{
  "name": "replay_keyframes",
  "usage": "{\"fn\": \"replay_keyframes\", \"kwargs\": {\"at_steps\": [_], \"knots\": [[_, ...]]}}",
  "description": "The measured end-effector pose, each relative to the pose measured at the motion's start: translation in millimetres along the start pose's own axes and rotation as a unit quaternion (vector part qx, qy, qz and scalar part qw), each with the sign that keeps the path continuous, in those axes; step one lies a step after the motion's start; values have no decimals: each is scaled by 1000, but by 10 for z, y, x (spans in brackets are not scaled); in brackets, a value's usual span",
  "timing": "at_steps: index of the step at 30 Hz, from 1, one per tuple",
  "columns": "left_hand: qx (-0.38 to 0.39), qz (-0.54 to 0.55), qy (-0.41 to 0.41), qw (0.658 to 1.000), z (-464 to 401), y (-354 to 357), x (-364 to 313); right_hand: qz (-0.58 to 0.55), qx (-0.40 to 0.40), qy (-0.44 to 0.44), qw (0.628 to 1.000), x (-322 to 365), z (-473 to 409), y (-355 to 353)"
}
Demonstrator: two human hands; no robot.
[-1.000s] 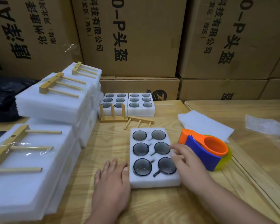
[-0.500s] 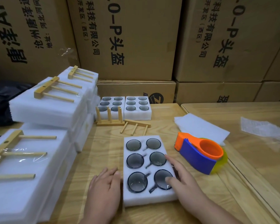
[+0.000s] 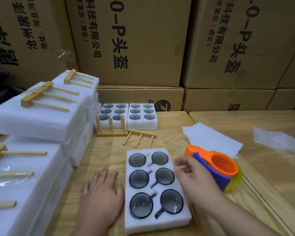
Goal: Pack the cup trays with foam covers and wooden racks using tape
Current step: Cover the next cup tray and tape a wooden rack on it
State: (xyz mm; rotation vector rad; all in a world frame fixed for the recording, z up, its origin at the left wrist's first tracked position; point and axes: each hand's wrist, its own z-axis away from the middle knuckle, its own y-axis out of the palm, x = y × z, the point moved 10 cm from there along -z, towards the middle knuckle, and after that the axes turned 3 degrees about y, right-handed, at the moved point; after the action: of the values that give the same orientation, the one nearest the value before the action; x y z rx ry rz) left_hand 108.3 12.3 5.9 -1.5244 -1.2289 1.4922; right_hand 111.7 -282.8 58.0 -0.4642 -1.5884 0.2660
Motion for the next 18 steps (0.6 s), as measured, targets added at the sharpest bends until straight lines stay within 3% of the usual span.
{"fn": "replay_keyframes", "kwargs": {"at_steps": [3, 9, 15, 18], "knots": [[-1, -1, 0, 1000, -3, -5, 4, 63, 2, -55, 997, 326, -306, -180], [11, 14, 2, 1000, -44, -8, -29, 216, -46, -83, 972, 549, -1122, -610], [8, 20, 6, 1000, -59, -14, -22, 398, -60, 6, 915, -89, -1765, -1116], [7, 28, 4, 1000, -84, -4, -14, 422, -51, 73, 902, -458, -1914, -1362]]}}
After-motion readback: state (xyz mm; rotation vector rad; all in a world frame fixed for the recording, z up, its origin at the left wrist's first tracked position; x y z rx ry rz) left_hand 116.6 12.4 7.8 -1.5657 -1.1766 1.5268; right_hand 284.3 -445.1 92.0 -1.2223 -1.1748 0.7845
